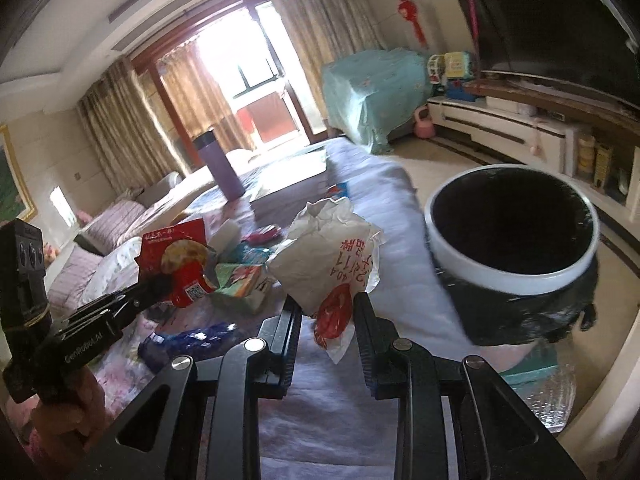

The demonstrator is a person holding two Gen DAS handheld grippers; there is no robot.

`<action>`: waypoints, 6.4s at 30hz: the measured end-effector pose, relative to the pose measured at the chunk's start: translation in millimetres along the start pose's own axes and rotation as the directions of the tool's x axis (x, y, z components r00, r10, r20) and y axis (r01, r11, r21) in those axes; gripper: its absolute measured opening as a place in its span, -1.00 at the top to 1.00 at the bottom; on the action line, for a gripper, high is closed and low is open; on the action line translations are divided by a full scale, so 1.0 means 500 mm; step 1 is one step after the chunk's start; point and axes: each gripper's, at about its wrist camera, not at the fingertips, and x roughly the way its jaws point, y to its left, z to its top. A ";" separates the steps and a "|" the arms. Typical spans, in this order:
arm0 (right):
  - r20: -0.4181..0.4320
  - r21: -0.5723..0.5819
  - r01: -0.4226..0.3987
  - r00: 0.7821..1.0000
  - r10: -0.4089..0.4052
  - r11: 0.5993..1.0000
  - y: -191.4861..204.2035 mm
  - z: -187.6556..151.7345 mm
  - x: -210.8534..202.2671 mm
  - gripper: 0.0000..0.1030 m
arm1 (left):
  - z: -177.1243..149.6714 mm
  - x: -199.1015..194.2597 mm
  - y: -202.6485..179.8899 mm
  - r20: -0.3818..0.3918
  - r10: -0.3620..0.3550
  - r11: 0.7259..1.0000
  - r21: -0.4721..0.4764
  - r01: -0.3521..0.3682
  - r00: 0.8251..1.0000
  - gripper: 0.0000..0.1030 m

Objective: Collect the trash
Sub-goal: 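Carry both held bags over the trash bin with both grippers, then open both grippers to drop the bags into the bin, then move both grippers back toward the trash on the table, then grasp the white wrapper with the left gripper while the right gripper grasps the blue plastic bag, then carry the wrapper and blue bag over the trash bin with both grippers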

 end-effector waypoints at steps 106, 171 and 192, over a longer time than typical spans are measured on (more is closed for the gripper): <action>-0.011 0.135 0.066 0.998 -0.065 0.989 -0.066 -0.016 -0.044 -0.69 | 0.052 0.053 0.066 -0.111 -0.077 0.994 -0.083 0.068 0.991 -0.38; -0.144 0.063 -0.044 0.988 0.053 0.997 0.135 -0.122 0.054 0.24 | -0.017 0.024 0.299 -0.148 0.025 0.977 -0.204 -0.055 0.989 0.53; -0.045 0.117 0.014 0.999 -0.009 0.993 0.044 -0.098 -0.030 0.24 | 0.005 0.036 0.123 -0.165 -0.096 0.993 -0.079 0.084 0.982 0.53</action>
